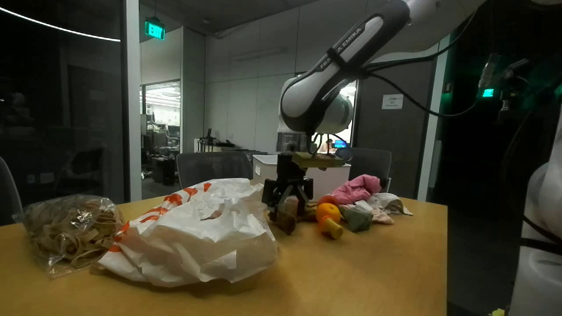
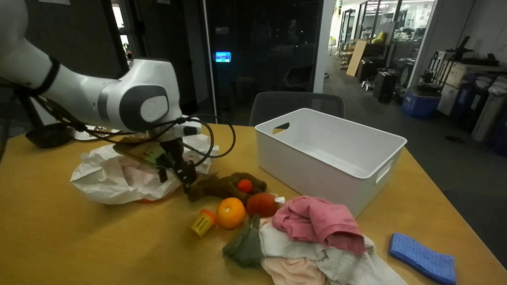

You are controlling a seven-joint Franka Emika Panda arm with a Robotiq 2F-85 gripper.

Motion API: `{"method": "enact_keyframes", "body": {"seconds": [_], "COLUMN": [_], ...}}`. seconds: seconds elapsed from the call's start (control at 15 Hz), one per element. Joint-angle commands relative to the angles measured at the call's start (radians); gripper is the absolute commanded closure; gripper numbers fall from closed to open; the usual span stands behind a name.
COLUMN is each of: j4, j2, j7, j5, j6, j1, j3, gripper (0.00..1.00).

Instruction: Pick up the brown toy, small red toy, yellow container with an orange lid, orange toy, big red toy one by one and put them into the plastic bag

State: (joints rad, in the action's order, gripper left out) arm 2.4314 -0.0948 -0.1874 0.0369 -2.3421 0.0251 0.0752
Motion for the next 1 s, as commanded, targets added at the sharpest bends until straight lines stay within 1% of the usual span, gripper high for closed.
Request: {"method": "enact_keyframes", "body": {"seconds": [0.0, 0.2, 0.33, 0.4, 0.47, 0.8, 0.87, 0.93], "j4": [-0.07, -0.077, -0.075, -0.073, -0.074, -0.07, -0.069, -0.069], "j2": [0.119, 0.153, 0.152, 0.15, 0.149, 0.141, 0.14, 0.14], "j7": [-0.099, -0.149, -0.142, -0.134, -0.128, -0.115, -0.114, -0.111], "j5": [-0.068, -0.151, -0.161, -0.161, -0.158, -0.147, -0.147, -0.143], "j6": [-0.073, -0.106, -0.111, -0.116, -0.112, -0.099, -0.099, -0.095], "j1": [-0.012, -0.014, -0.011, -0.01, -0.01, -0.007, -0.007, -0.008], "j3": [-0.016, -0.045, -0.06, -0.064, -0.067, -0.065, -0.066, -0.067], "gripper": [0.0, 0.0, 0.0, 0.25, 0.26, 0.64, 0.73, 0.79]}}
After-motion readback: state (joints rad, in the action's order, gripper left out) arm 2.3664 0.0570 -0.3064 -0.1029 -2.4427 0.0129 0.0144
